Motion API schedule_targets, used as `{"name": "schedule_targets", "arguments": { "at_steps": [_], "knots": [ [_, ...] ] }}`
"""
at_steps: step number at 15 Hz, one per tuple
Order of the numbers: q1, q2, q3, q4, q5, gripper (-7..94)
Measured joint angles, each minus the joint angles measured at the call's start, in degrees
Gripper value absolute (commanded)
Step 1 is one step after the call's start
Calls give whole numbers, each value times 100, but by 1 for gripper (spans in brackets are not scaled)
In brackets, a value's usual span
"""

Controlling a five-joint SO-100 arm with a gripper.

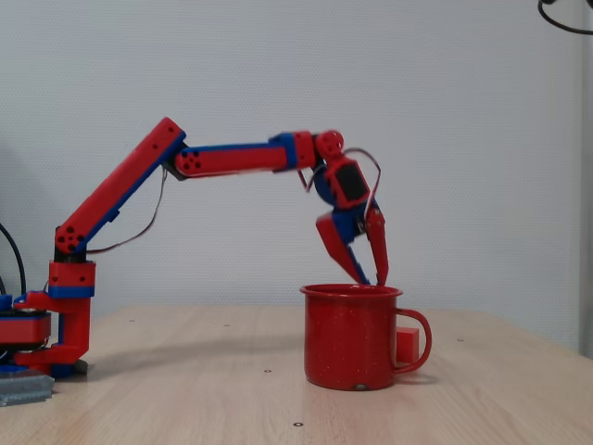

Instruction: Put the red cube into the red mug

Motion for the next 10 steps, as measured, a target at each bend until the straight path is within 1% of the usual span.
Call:
{"name": "schedule_targets", "arguments": {
  "at_steps": [1,2,4,5,7,10],
  "knots": [
    [9,-105,0,-97,97,6],
    [9,-176,0,-132,202,15],
    [0,-229,0,-132,290,26],
    [-26,-229,0,-114,404,30],
    [-62,-229,0,0,519,33],
    [-53,-246,0,114,721,37]
  ]
}}
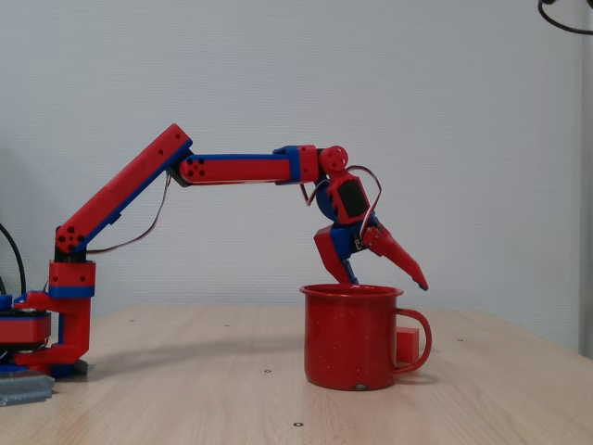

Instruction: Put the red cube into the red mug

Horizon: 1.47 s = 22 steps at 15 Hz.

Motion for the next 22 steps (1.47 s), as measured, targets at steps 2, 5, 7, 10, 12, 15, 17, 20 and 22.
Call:
{"name": "schedule_targets", "arguments": {
  "at_steps": [2,5,7,10,12,15,17,20,22],
  "knots": [
    [-9,-105,0,88,114,39],
    [0,-202,0,88,167,39],
    [0,-255,97,-9,202,38],
    [0,-308,185,-158,281,38],
    [0,-501,308,-325,290,37],
    [0,-554,413,-439,290,37],
    [0,-598,545,-563,281,34],
    [0,-633,545,-642,281,20],
    [0,-642,545,-659,290,12]
  ]
}}
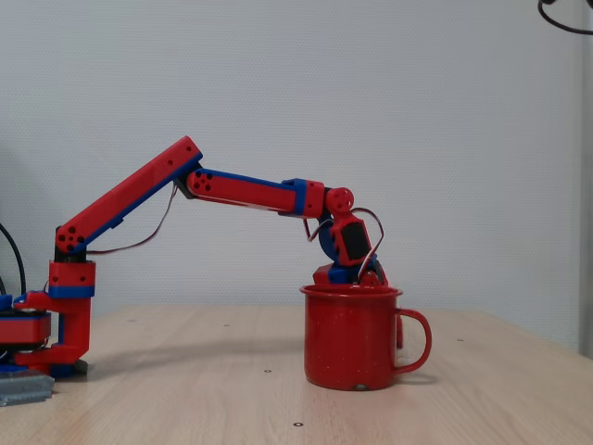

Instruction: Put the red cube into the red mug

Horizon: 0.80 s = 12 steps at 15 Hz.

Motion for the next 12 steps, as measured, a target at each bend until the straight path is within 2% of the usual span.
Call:
{"name": "schedule_targets", "arguments": {
  "at_steps": [4,12],
  "knots": [
    [35,0,0,-79,0,0],
    [44,0,0,-62,-9,0]
  ]
}}
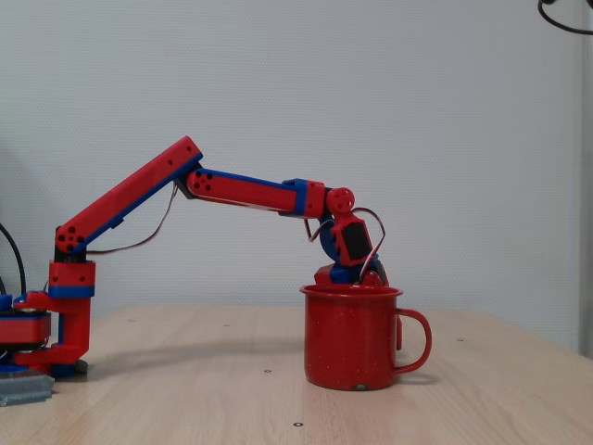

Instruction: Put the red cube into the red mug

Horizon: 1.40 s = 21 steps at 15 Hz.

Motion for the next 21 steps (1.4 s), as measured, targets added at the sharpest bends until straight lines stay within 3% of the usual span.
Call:
{"name": "schedule_targets", "arguments": {
  "at_steps": [14,21],
  "knots": [
    [-229,1028,-193,1028,-861,0],
    [-229,2733,-545,1635,-2979,0]
  ]
}}
